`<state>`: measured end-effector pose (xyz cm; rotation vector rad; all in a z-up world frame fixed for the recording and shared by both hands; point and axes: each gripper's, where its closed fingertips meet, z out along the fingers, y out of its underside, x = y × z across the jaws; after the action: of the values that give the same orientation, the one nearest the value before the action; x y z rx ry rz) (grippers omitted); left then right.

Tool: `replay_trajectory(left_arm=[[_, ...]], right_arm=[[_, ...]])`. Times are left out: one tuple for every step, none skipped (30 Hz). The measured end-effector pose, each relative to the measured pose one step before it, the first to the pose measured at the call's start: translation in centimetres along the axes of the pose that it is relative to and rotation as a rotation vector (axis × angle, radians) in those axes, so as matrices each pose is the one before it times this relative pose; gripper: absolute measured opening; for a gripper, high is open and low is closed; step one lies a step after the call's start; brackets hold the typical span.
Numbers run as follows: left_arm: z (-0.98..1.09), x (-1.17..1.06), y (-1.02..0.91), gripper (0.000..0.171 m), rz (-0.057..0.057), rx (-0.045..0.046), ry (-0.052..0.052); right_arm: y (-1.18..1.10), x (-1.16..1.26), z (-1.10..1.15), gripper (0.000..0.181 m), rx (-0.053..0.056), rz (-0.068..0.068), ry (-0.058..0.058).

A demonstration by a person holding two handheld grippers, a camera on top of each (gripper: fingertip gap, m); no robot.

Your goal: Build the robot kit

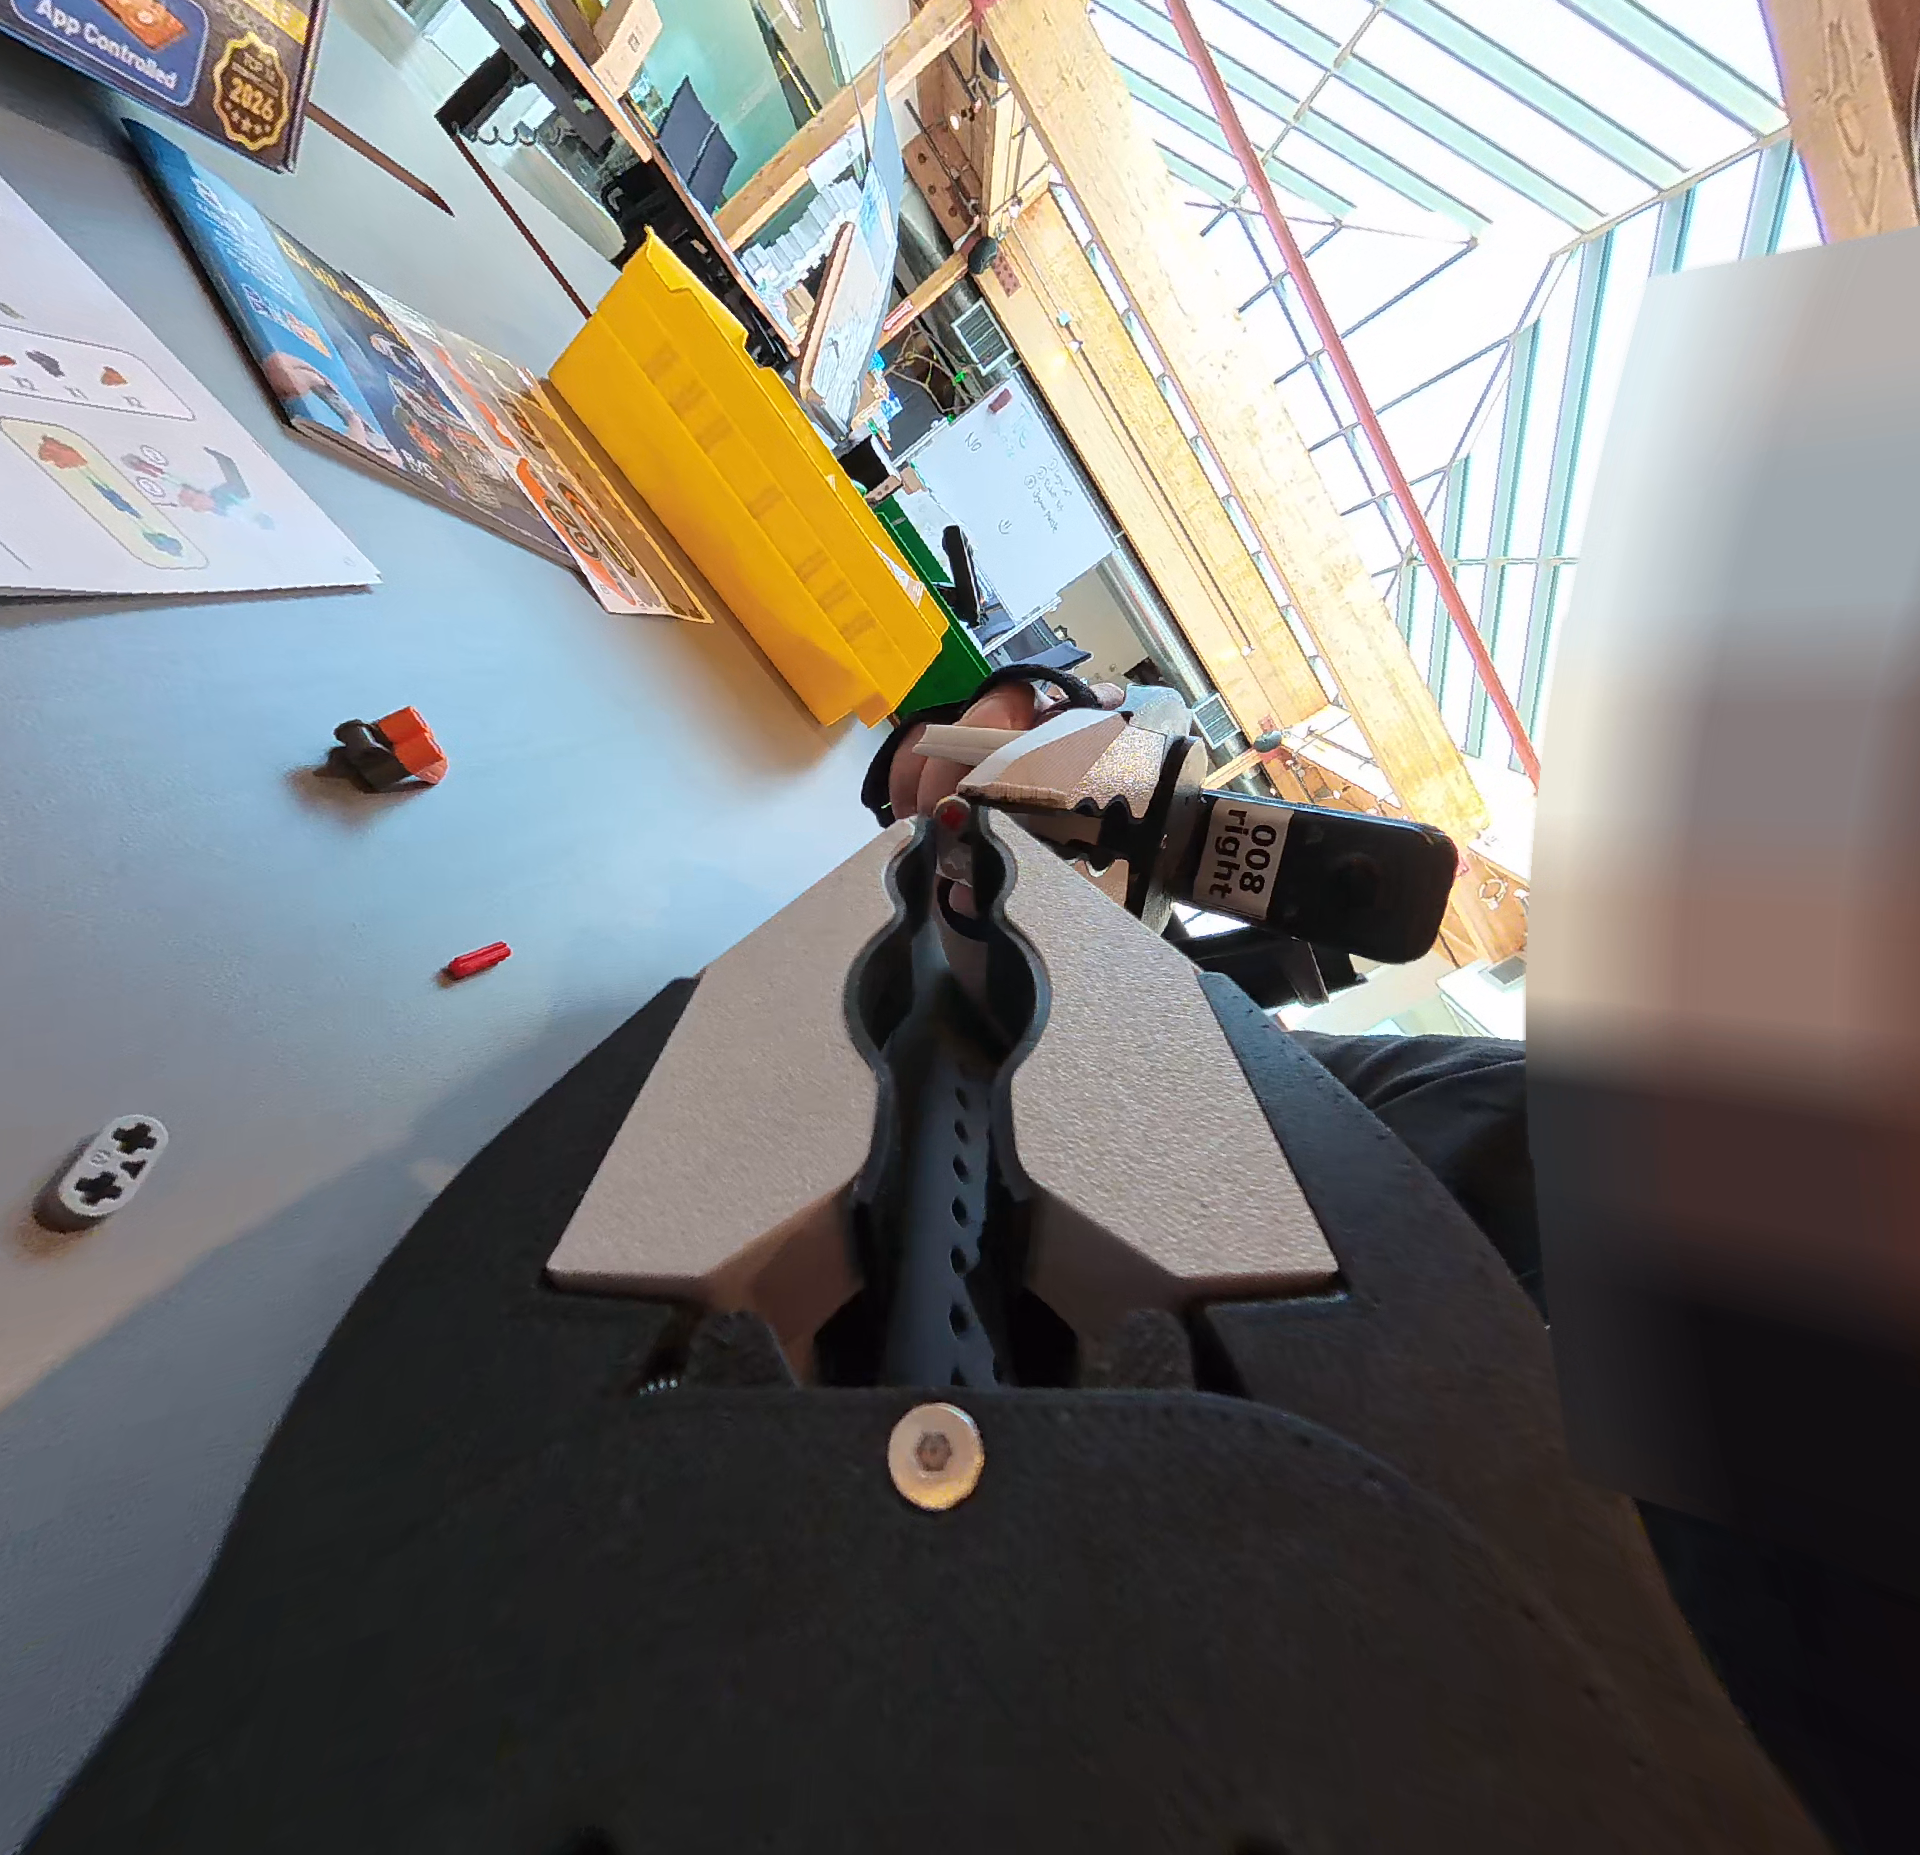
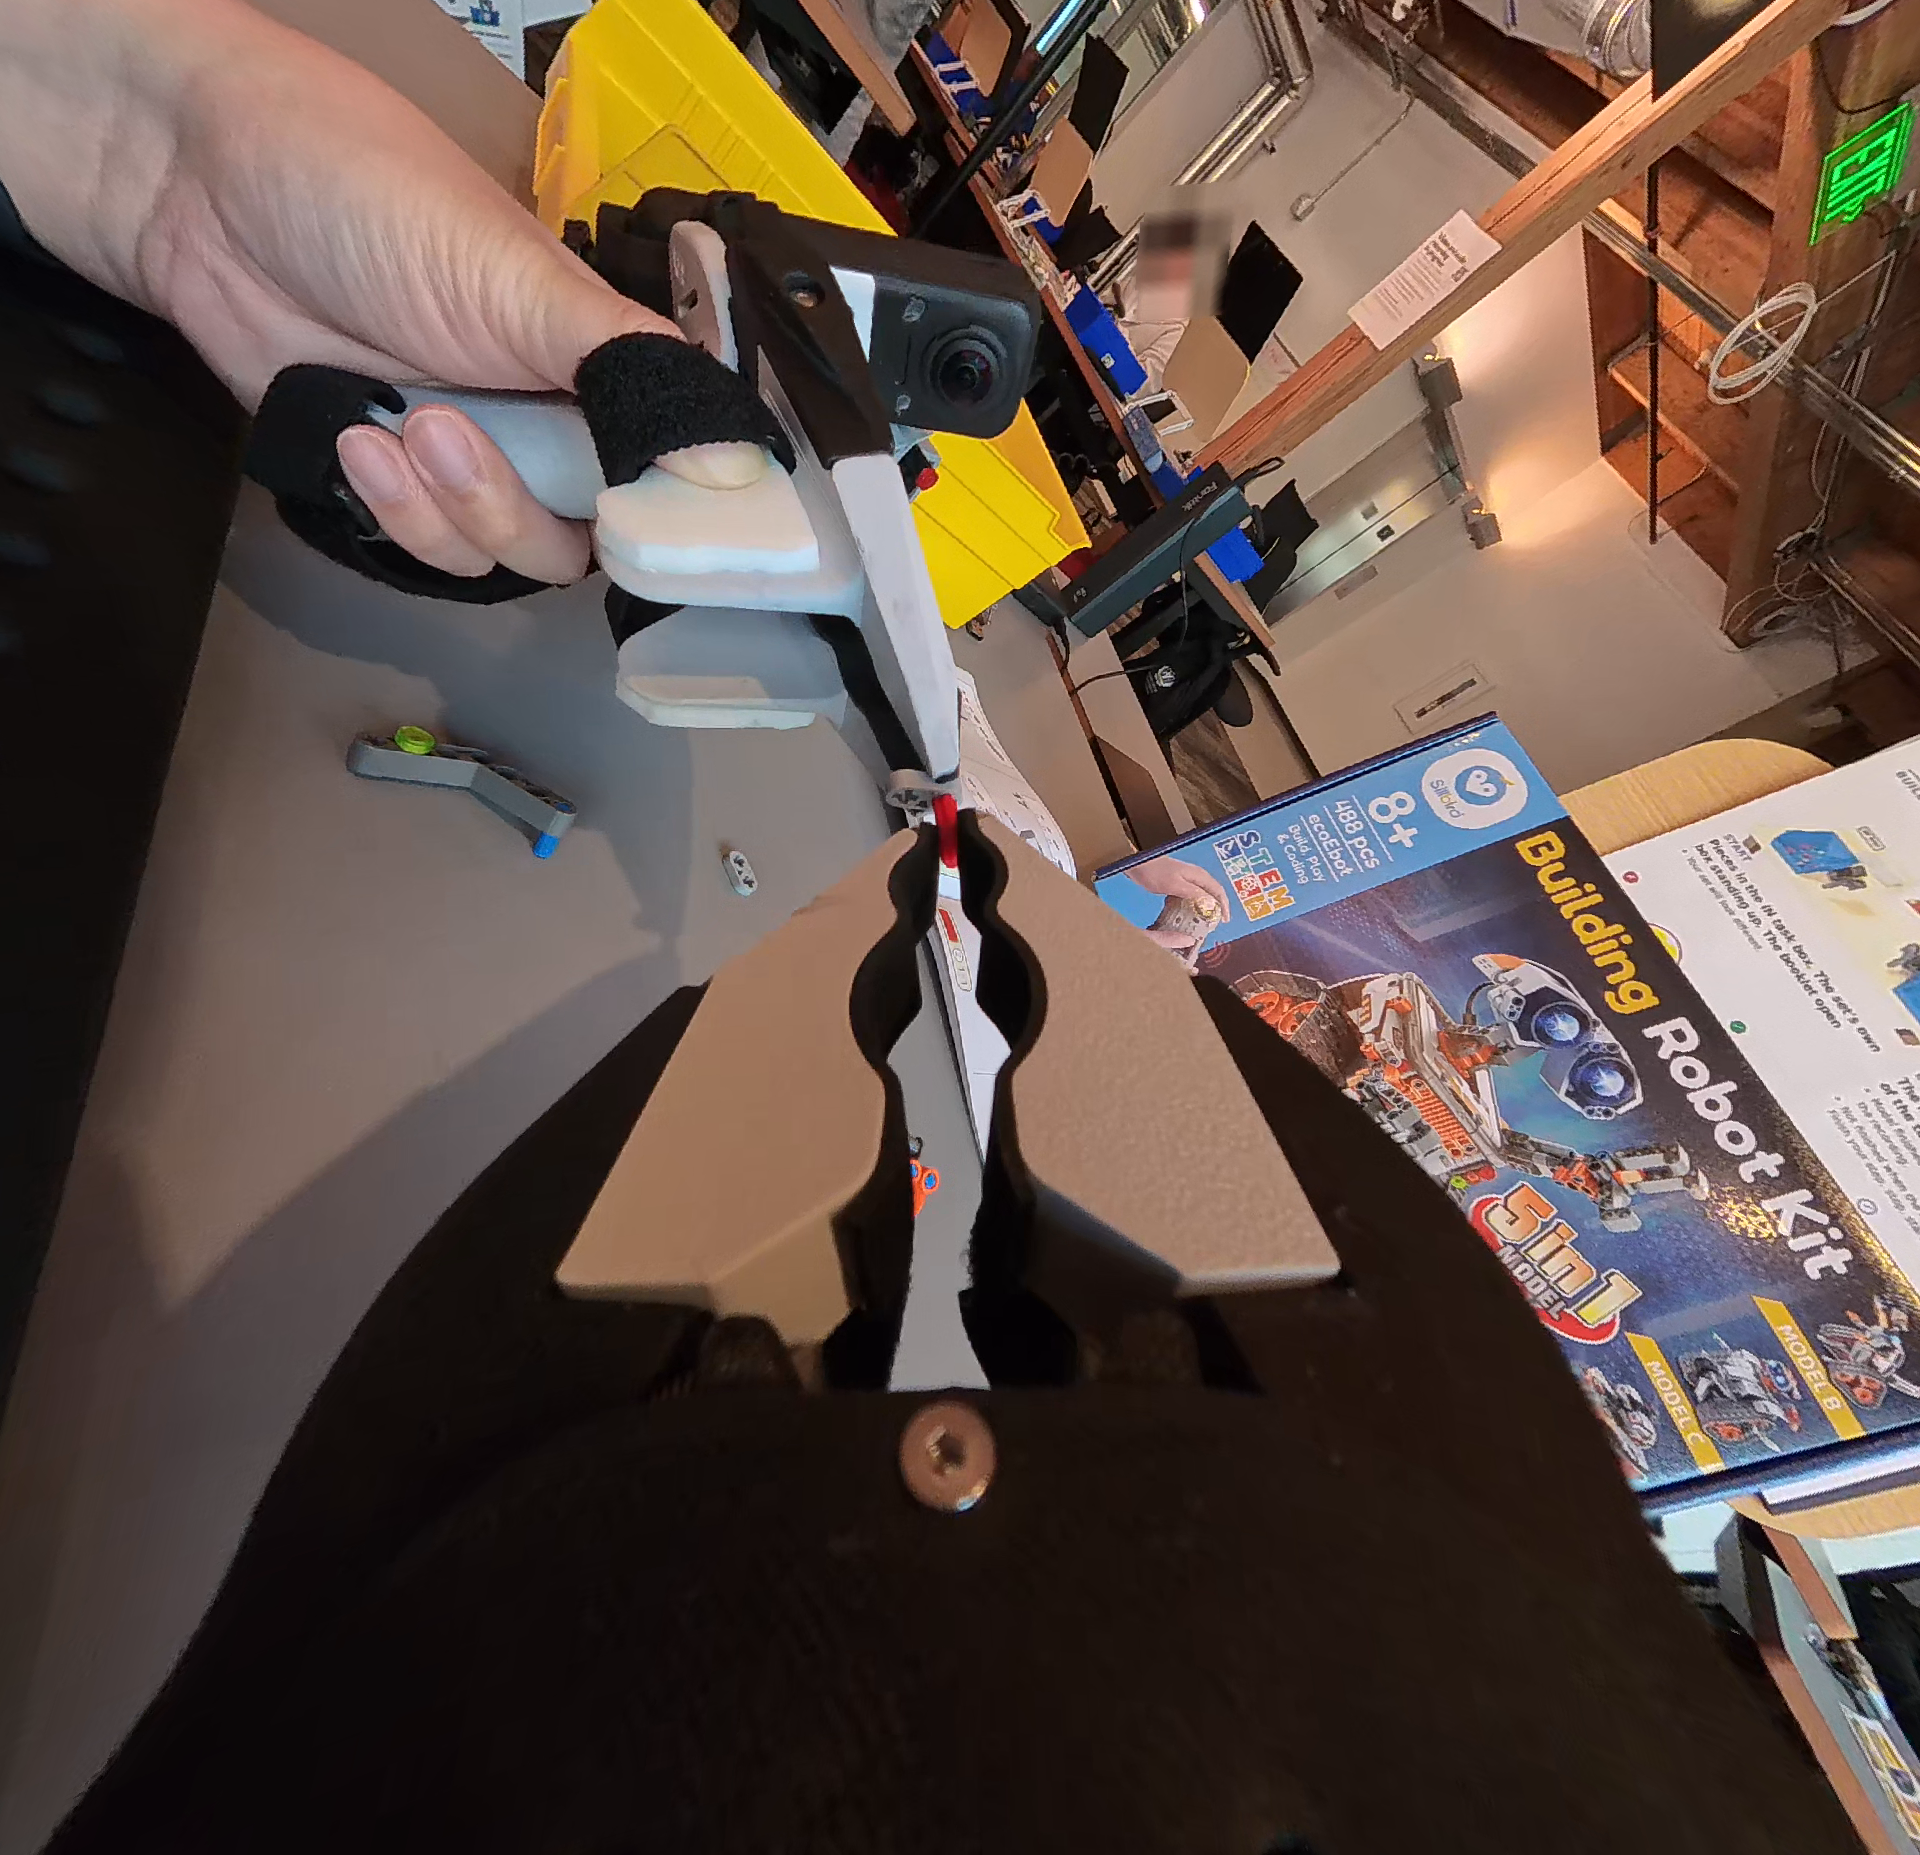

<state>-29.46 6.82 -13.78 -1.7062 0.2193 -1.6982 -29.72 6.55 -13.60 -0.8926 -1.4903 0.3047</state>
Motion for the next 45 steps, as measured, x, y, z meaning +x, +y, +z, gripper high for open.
replay_trajectory(left_arm=[[0.003, 0.007, -0.002, 0.005, 0.0000, 0.00109, 0.0007], [-0.001, -0.031, 0.006, 0.005, 0.0003, -0.00003, -0.0015], [0.006, -0.001, -0.012, 0.005, 0.0005, 0.00139, -0.0002], [-0.007, -0.023, -0.009, 0.005, 0.0004, 0.00088, -0.0018], [-0.002, -0.030, 0.007, 0.005, 0.0006, -0.00007, -0.0013], [-0.002, 0.047, -0.021, 0.005, 0.0002, 0.00134, 0.0026], [0.007, 0.066, -0.014, 0.005, -0.0004, 0.00154, 0.0041], [0.019, 0.044, 0.006, 0.005, -0.0007, 0.00011, 0.0026], [0.001, 0.040, -0.005, 0.004, -0.0005, 0.00049, 0.0016], [0.000, 0.020, -0.022, 0.004, 0.0003, 0.00182, 0.0012], [0.003, 0.034, -0.006, 0.004, 0.0000, 0.00096, 0.0020], [-0.003, 0.001, -0.019, 0.004, 0.0006, 0.00065, -0.0001], [0.010, -0.015, -0.017, 0.004, 0.0009, 0.00213, -0.0004], [-0.003, -0.010, -0.020, 0.004, 0.0016, 0.00179, -0.0012], [-0.005, -0.040, -0.003, 0.004, 0.0042, 0.00059, -0.0047], [-0.009, -0.078, 0.000, 0.005, 0.0059, 0.00050, -0.0076], [0.000, -0.020, -0.018, 0.005, 0.0044, 0.00121, -0.0038], [-0.006, 0.047, -0.032, 0.005, -0.0002, 0.00282, 0.0026], [0.005, 0.009, 0.004, 0.005, -0.0027, 0.00141, 0.0016], [-0.008, -0.060, 0.009, 0.005, -0.0016, -0.00022, -0.0019], [-0.011, -0.027, -0.001, 0.005, 0.0011, 0.00083, -0.0021], [-0.009, -0.053, -0.016, 0.005, 0.0037, 0.00162, -0.0053], [-0.003, -0.117, 0.005, 0.005, 0.0061, 0.00031, -0.0104], [-0.010, -0.143, 0.022, 0.005, 0.0058, -0.00048, -0.0118], [0.000, 0.009, -0.023, 0.005, 0.0008, 0.00237, 0.0003], [-0.007, 0.050, -0.017, 0.005, -0.0081, 0.00128, 0.0065], [0.000, -0.039, -0.016, 0.005, -0.0094, 0.00134, 0.0030], [-0.006, -0.056, 0.017, 0.005, -0.0043, -0.00061, -0.0004], [-0.003, 0.010, 0.001, 0.005, 0.0013, -0.00051, 0.0008], [0.019, 0.088, -0.013, 0.005, 0.0028, 0.00095, 0.0034], [0.031, 0.086, -0.004, 0.005, -0.0002, 0.00131, 0.0037], [0.007, -0.002, 0.023, 0.005, -0.0025, -0.00023, 0.0012], [-0.009, 0.013, 0.011, 0.005, -0.0036, -0.00042, 0.0024], [0.001, 0.042, 0.012, 0.005, -0.0030, 0.00027, 0.0042], [-0.005, 0.030, 0.017, 0.005, -0.0006, -0.00039, 0.0030], [0.007, 0.027, 0.005, 0.005, 0.0001, -0.00053, 0.0013], [0.023, 0.053, 0.020, 0.005, -0.0001, -0.00061, 0.0035], [0.026, 0.101, -0.008, 0.005, -0.0010, 0.00063, 0.0069], [0.023, 0.075, -0.005, 0.005, -0.0002, 0.00048, 0.0045], [0.001, 0.002, 0.017, 0.005, 0.0007, -0.00137, -0.0001], [-0.011, 0.016, 0.021, 0.005, 0.0005, -0.00097, 0.0009], [-0.004, 0.015, 0.008, 0.005, 0.0003, -0.00112, 0.0017], [0.001, 0.028, 0.017, 0.005, 0.0006, -0.00186, 0.0021], [0.018, 0.019, 0.009, 0.005, 0.0006, -0.00116, 0.0023], [0.031, 0.063, -0.023, 0.005, -0.0002, -0.00070, 0.0048]], right_arm=[[0.027, -0.006, 0.009, 0.003, 0.0001, 0.0063, -0.0023], [0.019, -0.008, 0.015, 0.003, 0.0005, 0.0022, -0.0004], [0.006, 0.020, 0.016, 0.003, 0.0003, -0.0004, 0.0013], [0.055, -0.011, 0.026, 0.003, -0.0023, 0.0015, -0.0012], [0.033, 0.000, 0.022, 0.003, -0.0003, 0.0027, 0.0000], [-0.018, 0.039, -0.009, 0.003, 0.0019, 0.0027, 0.0009], [0.005, 0.032, -0.004, 0.003, -0.0002, 0.0037, 0.0000], [0.048, 0.007, 0.017, 0.003, -0.0014, 0.0034, -0.0012], [0.005, 0.004, 0.004, 0.003, 0.0008, 0.0025, -0.0005], [-0.040, 0.016, -0.010, 0.003, 0.0019, 0.0027, 0.0008], [-0.024, 0.007, -0.005, 0.003, 0.0009, 0.0025, -0.0003], [0.008, 0.010, -0.002, 0.003, -0.0006, 0.0019, 0.0007], [-0.008, 0.008, 0.008, 0.003, -0.0002, 0.0031, 0.0007], [0.004, 0.008, 0.019, 0.003, -0.0009, 0.0056, -0.0004], [0.059, -0.007, 0.048, 0.003, -0.0021, 0.0083, -0.0015], [0.069, -0.023, 0.046, 0.003, -0.0024, 0.0091, -0.0007], [-0.051, 0.022, -0.004, 0.003, 0.0019, 0.0032, 0.0022], [-0.058, 0.032, -0.008, 0.003, 0.0021, 0.0011, 0.0033], [0.036, -0.003, 0.034, 0.003, -0.0030, 0.0038, 0.0001], [0.020, -0.026, 0.010, 0.003, -0.0008, 0.0047, -0.0004], [-0.042, -0.012, 0.010, 0.003, 0.0015, 0.0009, 0.0013], [-0.013, -0.012, 0.015, 0.002, 0.0000, 0.0006, 0.0002], [-0.065, -0.096, 0.027, 0.003, 0.0035, 0.0032, -0.0042], [-0.054, -0.059, 0.025, 0.002, 0.0020, 0.0042, -0.0013], [-0.052, 0.035, 0.001, 0.003, 0.0009, -0.0074, 0.0051], [0.012, 0.035, 0.010, 0.003, -0.0042, -0.0185, 0.0076], [0.096, -0.022, 0.049, 0.003, -0.0085, -0.0129, 0.0022], [0.036, -0.025, 0.017, 0.003, -0.0030, -0.0003, -0.0011], [-0.042, 0.034, -0.026, 0.003, 0.0038, 0.0093, -0.0021], [-0.096, 0.062, -0.052, 0.003, 0.0066, 0.0105, -0.0009], [-0.010, 0.020, -0.023, 0.003, 0.0028, 0.0056, -0.0014], [0.022, -0.019, 0.004, 0.003, 0.0011, 0.0019, -0.0022], [-0.038, -0.010, -0.002, 0.003, 0.0022, -0.0026, -0.0001], [-0.059, -0.017, -0.019, 0.003, 0.0032, -0.0022, -0.0005], [-0.030, -0.014, -0.018, 0.003, 0.0024, 0.0032, -0.0023], [0.001, 0.001, -0.016, 0.002, 0.0021, 0.0053, -0.0033], [-0.081, 0.022, -0.057, 0.002, 0.0065, 0.0042, -0.0018], [-0.107, 0.040, -0.057, 0.002, 0.0074, 0.0035, 0.0002], [-0.013, 0.003, -0.013, 0.002, 0.0012, 0.0038, -0.0022], [-0.009, -0.022, 0.004, 0.002, 0.0012, 0.0026, -0.0019], [-0.019, -0.019, 0.002, 0.002, 0.0016, 0.0001, -0.0014], [-0.029, -0.026, -0.013, 0.002, 0.0020, 0.0020, -0.0036], [-0.011, -0.008, -0.012, 0.003, 0.0027, 0.0058, -0.0047], [-0.025, 0.023, -0.043, 0.003, 0.0040, 0.0048, -0.0038], [-0.100, 0.010, -0.076, 0.003, 0.0080, 0.0014, -0.0053]])
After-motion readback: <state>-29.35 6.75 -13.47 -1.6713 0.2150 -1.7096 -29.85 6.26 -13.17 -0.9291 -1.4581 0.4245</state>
